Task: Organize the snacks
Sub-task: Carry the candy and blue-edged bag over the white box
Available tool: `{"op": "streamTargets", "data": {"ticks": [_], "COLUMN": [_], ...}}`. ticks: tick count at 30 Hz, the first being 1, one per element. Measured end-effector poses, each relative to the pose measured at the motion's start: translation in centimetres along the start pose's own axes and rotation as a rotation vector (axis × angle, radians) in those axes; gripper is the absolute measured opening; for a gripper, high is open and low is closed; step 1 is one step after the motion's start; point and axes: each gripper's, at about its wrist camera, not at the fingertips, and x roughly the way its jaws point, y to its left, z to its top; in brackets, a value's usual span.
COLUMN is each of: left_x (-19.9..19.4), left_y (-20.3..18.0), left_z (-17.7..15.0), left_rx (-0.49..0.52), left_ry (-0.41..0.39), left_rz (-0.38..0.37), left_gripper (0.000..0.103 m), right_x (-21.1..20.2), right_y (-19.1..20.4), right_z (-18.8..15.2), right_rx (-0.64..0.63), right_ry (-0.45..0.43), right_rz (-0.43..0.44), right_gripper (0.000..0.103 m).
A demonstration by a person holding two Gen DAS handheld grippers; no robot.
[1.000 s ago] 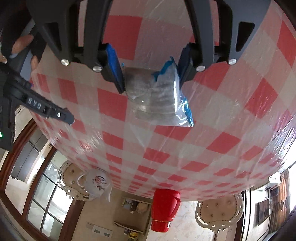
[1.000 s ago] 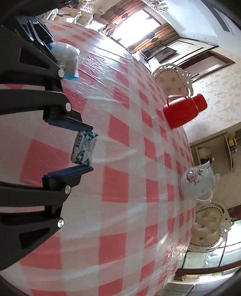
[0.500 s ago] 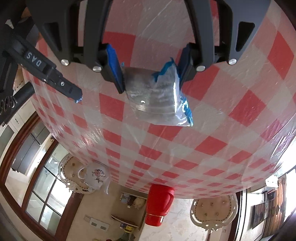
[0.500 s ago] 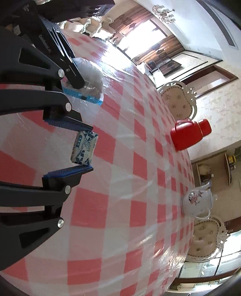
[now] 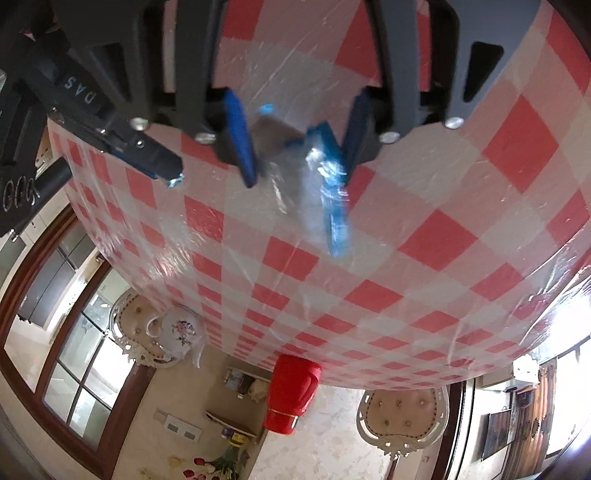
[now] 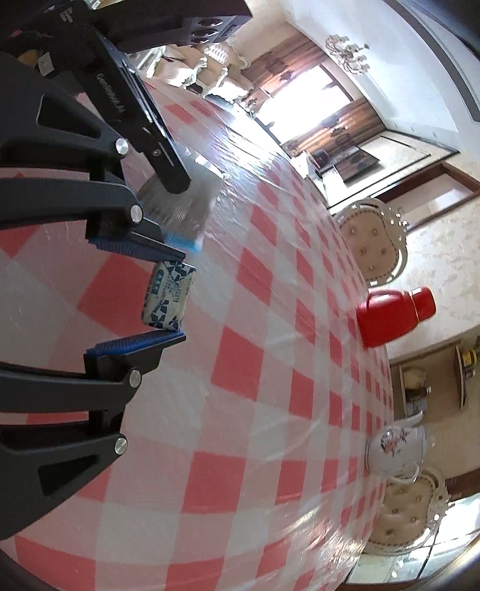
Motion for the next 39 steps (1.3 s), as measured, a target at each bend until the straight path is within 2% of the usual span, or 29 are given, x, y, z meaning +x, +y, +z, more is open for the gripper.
{"op": "streamTargets", "data": {"ticks": [3, 5, 7, 8, 11, 13, 16, 17, 18, 19, 29, 39], "left_x": [0.0, 0.4, 0.9, 1.1, 2.3, 3.9, 4.7, 4.8, 4.7, 4.5, 1.0, -2.5], "left_y": [0.8, 1.1, 0.8, 0.5, -0.6, -1.0, -1.4, -1.5, -1.4, -1.2, 1.0, 3.6], "left_z": [-0.2, -0.3, -0.3, -0.3, 0.1, 0.4, 0.5, 0.5, 0.6, 0.5, 0.2, -1.5], "left_rx": [-0.009, -0.001, 0.023, 0.033, 0.082, 0.117, 0.147, 0.152, 0.150, 0.154, 0.087, 0.068], "left_ry": [0.022, 0.051, 0.068, 0.071, 0.084, 0.140, 0.152, 0.151, 0.138, 0.130, 0.044, 0.026], "left_rz": [-0.009, -0.023, -0.022, -0.017, 0.031, 0.073, 0.106, 0.113, 0.128, 0.122, 0.139, 0.170], "left_gripper": [0.044, 0.050, 0.083, 0.084, 0.085, 0.084, 0.086, 0.083, 0.061, 0.057, 0.055, 0.056], "right_x": [0.0, 0.1, 0.0, 0.0, -0.1, -0.2, -0.4, -0.5, -0.6, -0.7, -0.7, -0.1], "right_y": [1.0, 0.9, 0.4, 0.2, 0.0, 0.1, 0.1, 0.0, 0.0, -0.1, 0.2, 2.0], "right_z": [-0.3, -0.2, -0.1, -0.1, -0.1, -0.1, -0.1, -0.1, 0.0, 0.0, 0.0, -0.7], "right_rx": [-0.032, -0.025, 0.000, 0.011, 0.021, 0.018, 0.016, 0.020, 0.021, 0.021, 0.005, -0.018], "right_ry": [-0.001, -0.004, -0.004, -0.003, -0.006, -0.008, -0.017, -0.021, -0.024, -0.029, -0.030, 0.000], "right_rz": [-0.001, -0.004, -0.005, -0.001, -0.002, 0.001, -0.007, -0.007, -0.008, -0.011, -0.012, 0.037], "right_gripper": [0.037, 0.037, 0.037, 0.037, 0.037, 0.037, 0.037, 0.037, 0.037, 0.037, 0.037, 0.037]}}
